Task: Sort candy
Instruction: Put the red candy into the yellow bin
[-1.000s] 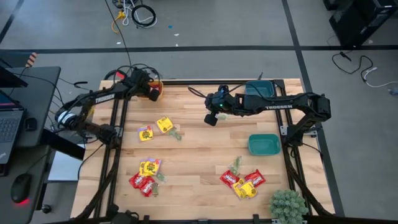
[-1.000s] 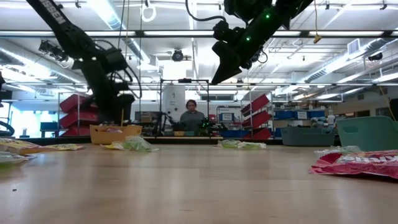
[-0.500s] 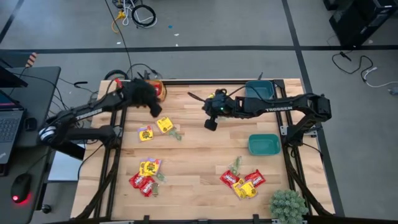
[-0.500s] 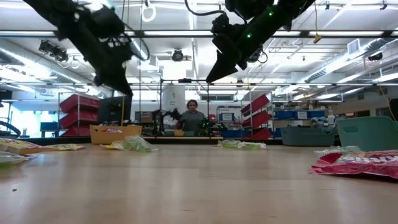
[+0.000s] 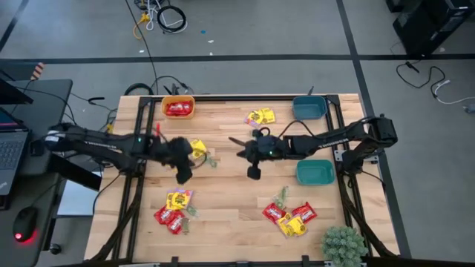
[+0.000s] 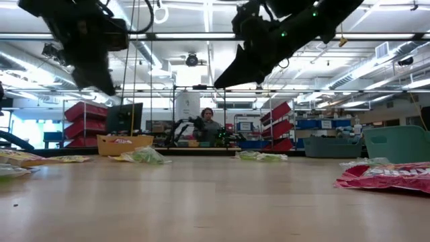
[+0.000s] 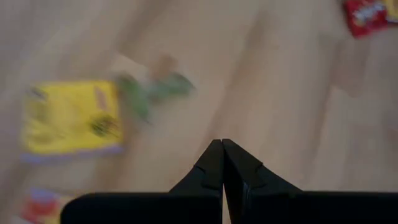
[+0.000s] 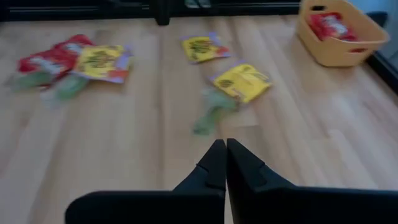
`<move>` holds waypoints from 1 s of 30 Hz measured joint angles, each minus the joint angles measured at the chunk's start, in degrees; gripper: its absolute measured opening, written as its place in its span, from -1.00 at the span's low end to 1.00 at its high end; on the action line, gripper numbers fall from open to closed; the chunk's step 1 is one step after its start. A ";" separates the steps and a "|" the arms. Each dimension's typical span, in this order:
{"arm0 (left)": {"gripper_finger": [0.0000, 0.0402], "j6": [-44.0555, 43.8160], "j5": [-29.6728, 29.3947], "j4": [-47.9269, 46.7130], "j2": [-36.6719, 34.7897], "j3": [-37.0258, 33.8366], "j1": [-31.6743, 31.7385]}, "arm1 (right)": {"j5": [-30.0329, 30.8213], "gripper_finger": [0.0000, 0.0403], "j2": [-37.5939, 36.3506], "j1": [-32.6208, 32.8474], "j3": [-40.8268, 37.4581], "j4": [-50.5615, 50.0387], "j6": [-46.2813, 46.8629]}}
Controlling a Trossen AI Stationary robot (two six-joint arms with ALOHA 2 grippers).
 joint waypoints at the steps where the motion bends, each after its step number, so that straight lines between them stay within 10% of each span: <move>1: -0.99 -3.16 -0.71 -0.37 0.38 0.00 -2.68 | 0.00 -0.99 0.00 0.82 -0.08 0.10 -0.02; 16: -0.99 -43.38 -2.26 -1.38 13.01 2.42 -33.11 | 0.26 -0.92 0.00 7.09 -0.13 1.44 0.52; 30: -0.69 -54.75 8.16 -5.50 26.61 5.27 -39.08 | 0.44 -0.86 0.00 7.00 -0.13 1.42 -0.92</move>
